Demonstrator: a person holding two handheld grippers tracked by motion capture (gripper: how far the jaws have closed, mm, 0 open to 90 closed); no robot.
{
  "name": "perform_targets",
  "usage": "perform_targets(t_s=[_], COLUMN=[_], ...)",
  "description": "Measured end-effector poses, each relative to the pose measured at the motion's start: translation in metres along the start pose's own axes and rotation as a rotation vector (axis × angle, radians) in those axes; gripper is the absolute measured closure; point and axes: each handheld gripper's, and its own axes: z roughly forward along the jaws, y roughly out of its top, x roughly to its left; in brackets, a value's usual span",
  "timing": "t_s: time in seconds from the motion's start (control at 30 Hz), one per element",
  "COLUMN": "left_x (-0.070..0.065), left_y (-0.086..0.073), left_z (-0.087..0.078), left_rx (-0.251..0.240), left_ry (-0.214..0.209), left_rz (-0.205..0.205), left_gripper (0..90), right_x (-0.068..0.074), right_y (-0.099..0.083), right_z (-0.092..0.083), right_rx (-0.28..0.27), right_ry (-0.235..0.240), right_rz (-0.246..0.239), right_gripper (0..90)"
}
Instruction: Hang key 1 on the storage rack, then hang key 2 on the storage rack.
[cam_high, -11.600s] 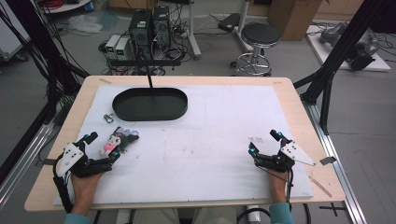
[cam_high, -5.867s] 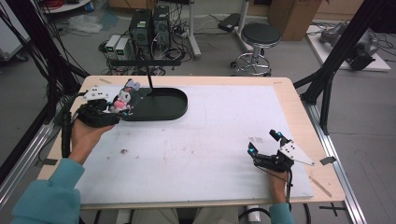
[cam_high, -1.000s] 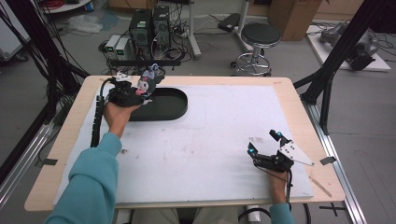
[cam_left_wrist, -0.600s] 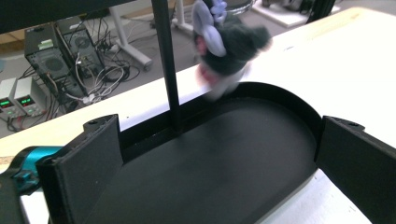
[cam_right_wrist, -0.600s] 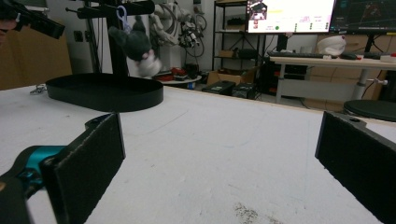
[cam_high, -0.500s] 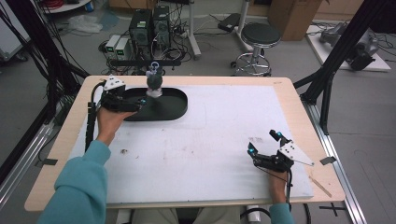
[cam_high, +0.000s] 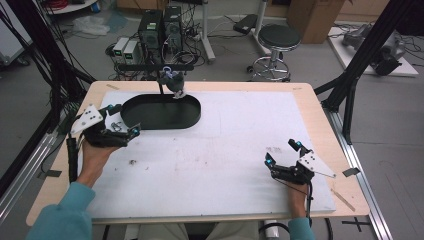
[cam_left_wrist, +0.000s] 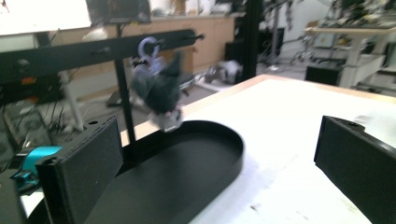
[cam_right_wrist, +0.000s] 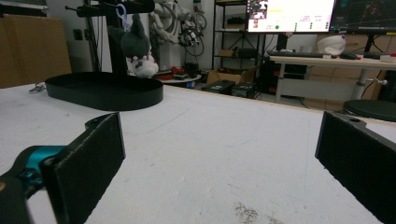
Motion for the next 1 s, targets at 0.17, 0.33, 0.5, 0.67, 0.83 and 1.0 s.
perform_targets(t_s=[0.17,0.33,0.5,0.67,0.83,1.0], left_x=[-0.011,-0.016,-0.013,-0.009,-0.009,-0.008], left_y=[-0.007,-0.02,-0.031,-0.037,-0.036,-0.036], left_z=[-0.023,-0.039,-0.048,-0.051,-0.052,-0.052], left_rx=[-0.03,-0.046,-0.029,-0.023,-0.021,-0.024], left_ry=[-0.01,0.002,0.034,0.064,0.078,0.089], left_rz=[0.013,-0.007,-0.012,-0.021,-0.026,-0.025], left_gripper=[1.7,1.7,1.7,1.7,1.7,1.7], right_x=[0.0,0.0,0.0,0.0,0.0,0.0], right_y=[0.0,0.0,0.0,0.0,0.0,0.0], right_z=[0.0,0.0,0.0,0.0,0.0,0.0], right_rx=[0.001,-0.001,0.0,-0.001,-0.002,0.002], right_ry=[0.0,-0.004,-0.002,-0.003,-0.003,-0.002], right_rz=[-0.001,-0.008,-0.006,-0.006,-0.005,0.001], right_gripper=[0.7,0.6,0.7,0.6,0.6,0.6])
